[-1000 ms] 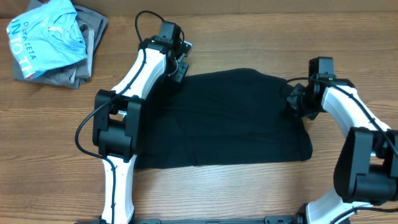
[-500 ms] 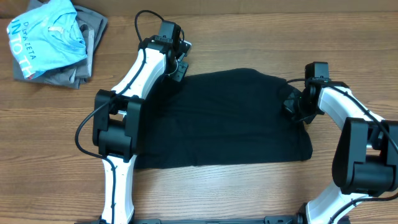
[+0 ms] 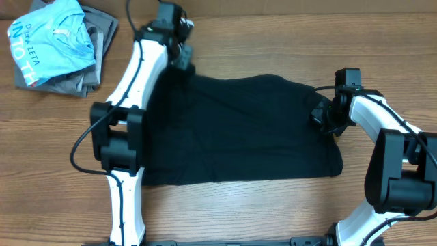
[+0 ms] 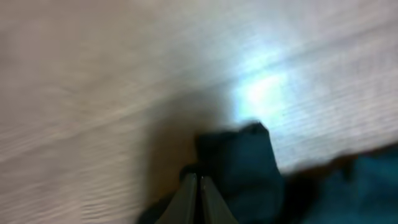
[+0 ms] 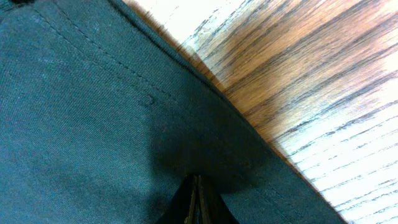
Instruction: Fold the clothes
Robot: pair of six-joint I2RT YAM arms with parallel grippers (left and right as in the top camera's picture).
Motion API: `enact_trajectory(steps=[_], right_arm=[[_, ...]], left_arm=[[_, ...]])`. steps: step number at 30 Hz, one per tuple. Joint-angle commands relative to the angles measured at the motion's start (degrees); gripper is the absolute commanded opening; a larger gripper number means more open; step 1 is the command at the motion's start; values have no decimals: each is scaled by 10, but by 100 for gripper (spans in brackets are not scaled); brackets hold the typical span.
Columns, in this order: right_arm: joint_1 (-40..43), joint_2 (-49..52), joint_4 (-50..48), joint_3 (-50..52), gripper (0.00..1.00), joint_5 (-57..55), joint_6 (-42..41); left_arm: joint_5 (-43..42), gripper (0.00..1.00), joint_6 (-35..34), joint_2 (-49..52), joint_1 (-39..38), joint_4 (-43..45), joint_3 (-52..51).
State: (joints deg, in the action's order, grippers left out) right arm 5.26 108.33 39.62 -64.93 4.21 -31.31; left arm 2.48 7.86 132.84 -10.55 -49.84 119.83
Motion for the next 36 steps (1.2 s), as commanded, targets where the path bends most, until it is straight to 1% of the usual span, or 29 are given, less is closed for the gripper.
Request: enact_trajectory(steps=[1,2,5,6,9,10,11,12,14,15,16,17,19,21,25,31,33,36], right_arm=[[0,43,3,19,4,-20,-4],[0,43,3,20,4,-20,-4],[0,43,3,20,4,-20,-4],[0,43,3,20,4,-20,-4],[0,43,3,20,4,-20,-4],[0,43,3,20,4,-20,-4],[0,43,3,20,4,-20,-4],[0,43,3,20,4,-20,-4],[0,43,3,20,4,-20,-4],[0,43,3,20,4,-20,-4],[0,43,3,20,4,-20,-4],[0,43,3,20,4,-20,-4],[0,43,3,20,4,-17,-4],[0,43,3,20,4,-11,-4],[0,43,2,20,4,0,-4],[0,43,7,20,4,0,-4],[0,43,14,20,4,0,-4],[0,43,20,20,4,-1,-4]], left_arm=[[14,5,-16,-14,16,-11,52],[23,11,-17,-14,20,-14,57],[45,20,-17,-14,29,-25,59],[53,23,-19,-14,32,-32,59],[85,22,-39,-14,42,-45,59],[97,24,-54,-14,47,-46,59],[97,29,-66,-14,51,-46,59],[87,32,-68,-14,54,-46,59],[40,45,-56,-14,57,-42,59],[4,53,-40,-14,57,-38,59],[-38,66,-16,-14,57,-33,59],[-70,73,1,-13,57,-27,59],[-109,80,11,-9,55,-10,59],[-125,85,12,0,53,4,59],[-148,90,34,28,47,26,59],[-145,91,43,85,37,69,59],[-146,90,44,104,37,73,59],[-146,86,44,116,37,72,59]])
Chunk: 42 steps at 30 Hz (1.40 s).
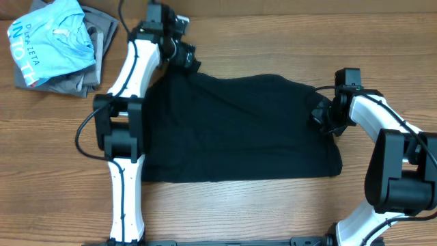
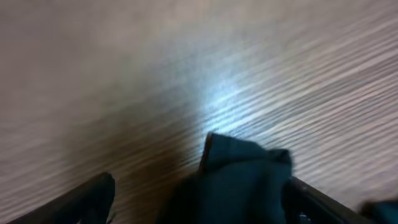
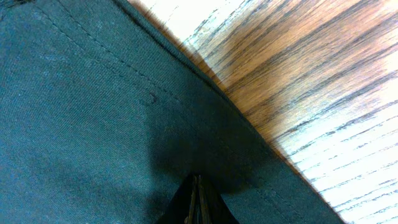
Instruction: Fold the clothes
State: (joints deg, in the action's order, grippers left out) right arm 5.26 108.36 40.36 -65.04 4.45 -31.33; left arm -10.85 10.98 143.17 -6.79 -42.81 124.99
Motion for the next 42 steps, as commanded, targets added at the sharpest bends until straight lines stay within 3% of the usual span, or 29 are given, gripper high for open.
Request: enact_trajectory(steps=[1,4,7,20,24,26,27,33,34,35,36,39,42], right_arm=[[0,43,13,21,4,-3,-3],[0,43,11,21,4,-3,-4],[0,43,9,20,4,-3,-4],[2,41,39,-18,4,-56,-29],[2,41,50,-18,4,-83,-45],[2,40,50,-19,4,-82,-45],[2,40,51,-20,4,-80,-45],[2,25,68,-73,4,-78,-42],[2,23,72,-91,8,-78,-38],[2,21,76,-114,17,-77,-26],[2,21,80,-139,28,-76,-11],[2,21,80,-198,47,-76,27],[2,21,58,-234,56,-76,55]], left_arm=[[-12,84,13,13,0,2,7],[-7,64,13,14,0,3,7],[5,4,13,14,4,5,7],[207,4,-54,-12,12,-59,101],[232,7,-72,-23,16,-78,132],[233,26,-72,-26,17,-82,133],[233,29,-72,-26,17,-84,133],[223,36,-72,-26,16,-107,132],[215,45,-72,-26,16,-108,132],[205,69,-72,-26,16,-109,132],[193,81,-71,-26,16,-109,132],[136,82,-55,-25,16,-107,132],[63,86,-17,-17,17,-100,132]])
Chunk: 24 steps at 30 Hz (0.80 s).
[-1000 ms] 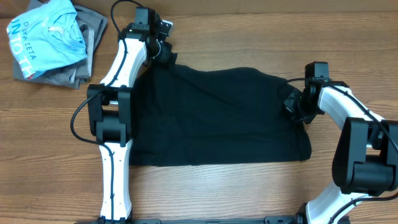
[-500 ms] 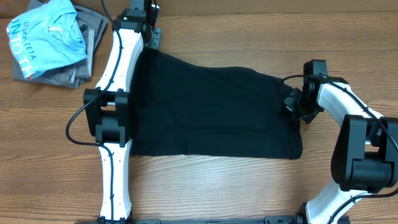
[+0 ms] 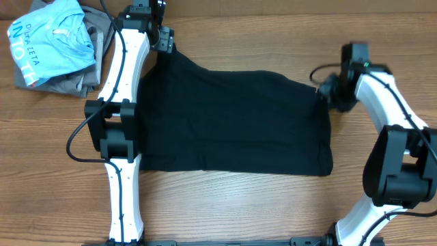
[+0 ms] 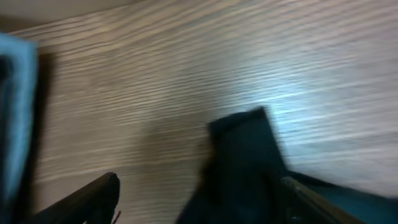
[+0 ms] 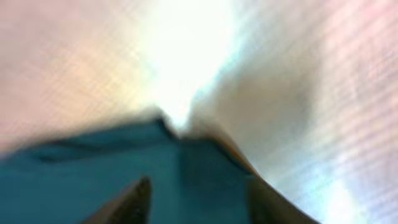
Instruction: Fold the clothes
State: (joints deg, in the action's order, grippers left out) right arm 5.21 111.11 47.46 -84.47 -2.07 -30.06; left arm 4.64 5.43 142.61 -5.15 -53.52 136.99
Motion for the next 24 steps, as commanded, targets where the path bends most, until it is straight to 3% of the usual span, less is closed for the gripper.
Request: enact_trajectory(steps=[1,9,18,24], right_arm=[[3,-6,-30,-42,59,-7,52],[12,41,-70,-42,64,45,112],[24,104,-95,-42,52,99,126],[17,121,-94,-42,52,133,140]], left_arm=[[-103,89,38,-5,0,14,12],[-107,96,38,52,0,33,12],[-104,94,36,90,0,24,11],[-104,94,36,90,0,22,11]])
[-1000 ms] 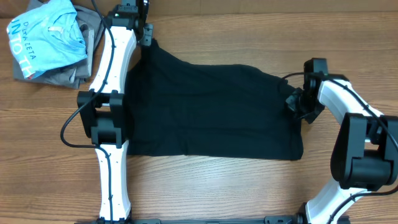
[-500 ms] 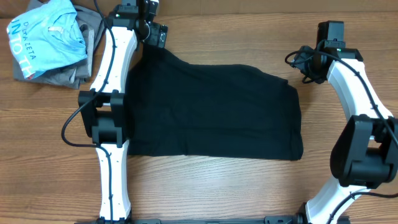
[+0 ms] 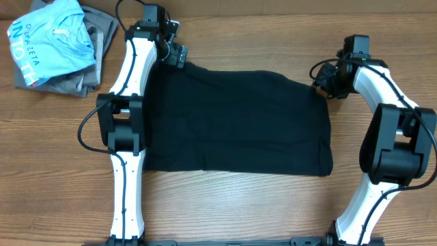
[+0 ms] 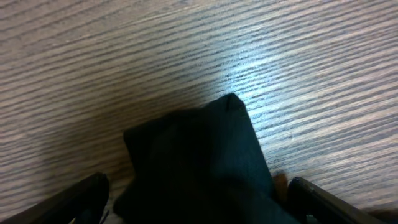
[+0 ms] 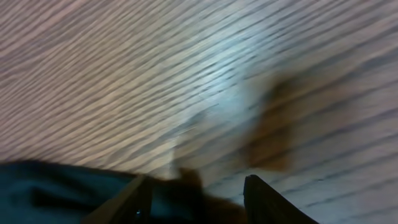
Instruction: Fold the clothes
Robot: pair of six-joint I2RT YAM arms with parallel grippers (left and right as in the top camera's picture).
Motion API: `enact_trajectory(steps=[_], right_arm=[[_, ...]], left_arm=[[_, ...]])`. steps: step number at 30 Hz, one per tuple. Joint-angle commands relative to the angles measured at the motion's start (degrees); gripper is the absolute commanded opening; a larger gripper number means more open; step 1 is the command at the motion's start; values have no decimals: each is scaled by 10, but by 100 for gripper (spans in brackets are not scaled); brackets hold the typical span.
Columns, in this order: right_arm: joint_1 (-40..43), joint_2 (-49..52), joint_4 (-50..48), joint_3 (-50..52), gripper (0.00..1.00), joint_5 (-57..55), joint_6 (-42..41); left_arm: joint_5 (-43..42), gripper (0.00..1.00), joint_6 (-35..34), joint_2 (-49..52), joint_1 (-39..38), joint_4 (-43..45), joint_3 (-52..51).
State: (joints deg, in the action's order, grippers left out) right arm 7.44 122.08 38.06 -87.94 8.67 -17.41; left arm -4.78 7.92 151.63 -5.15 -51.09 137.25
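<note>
A black garment point(image 3: 232, 123) lies spread flat across the middle of the wooden table. My left gripper point(image 3: 176, 56) is at its far left corner. In the left wrist view the gripper point(image 4: 199, 202) is open, with the black corner point(image 4: 193, 155) lying between its wide-apart fingers. My right gripper point(image 3: 326, 85) is at the far right corner. The right wrist view shows that gripper point(image 5: 198, 202) open too, with the garment's edge point(image 5: 62, 186) at the lower left by one finger.
A pile of clothes sits at the far left corner of the table: a light blue printed shirt point(image 3: 51, 37) on top of grey garments point(image 3: 102, 34). Bare wood point(image 3: 239, 212) runs along the near side of the black garment.
My left gripper has moved right and nearer, and is still open over the far left corner, which now sits a little further in. The right gripper has barely moved and stays open.
First both grippers were shut on the garment's far corners, the cloth lying nearer and wrinkled. Then the left one was open and the right one still shut. Later the garment lay flatter and further back with both grippers open, as they are now.
</note>
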Motion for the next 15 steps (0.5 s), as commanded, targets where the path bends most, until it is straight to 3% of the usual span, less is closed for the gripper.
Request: enact_trajectory(steps=[1,9,15], right_arm=[[-7,15,5,-7,52,28,14],[-17,40,39,-6,49,39,14],[-18,53,40,-6,37,45,14]], left_arm=[[-10,94,11,0,1,-5,9],[6,94,11,0,8,-19,9],[6,94,11,0,12,-24,9]])
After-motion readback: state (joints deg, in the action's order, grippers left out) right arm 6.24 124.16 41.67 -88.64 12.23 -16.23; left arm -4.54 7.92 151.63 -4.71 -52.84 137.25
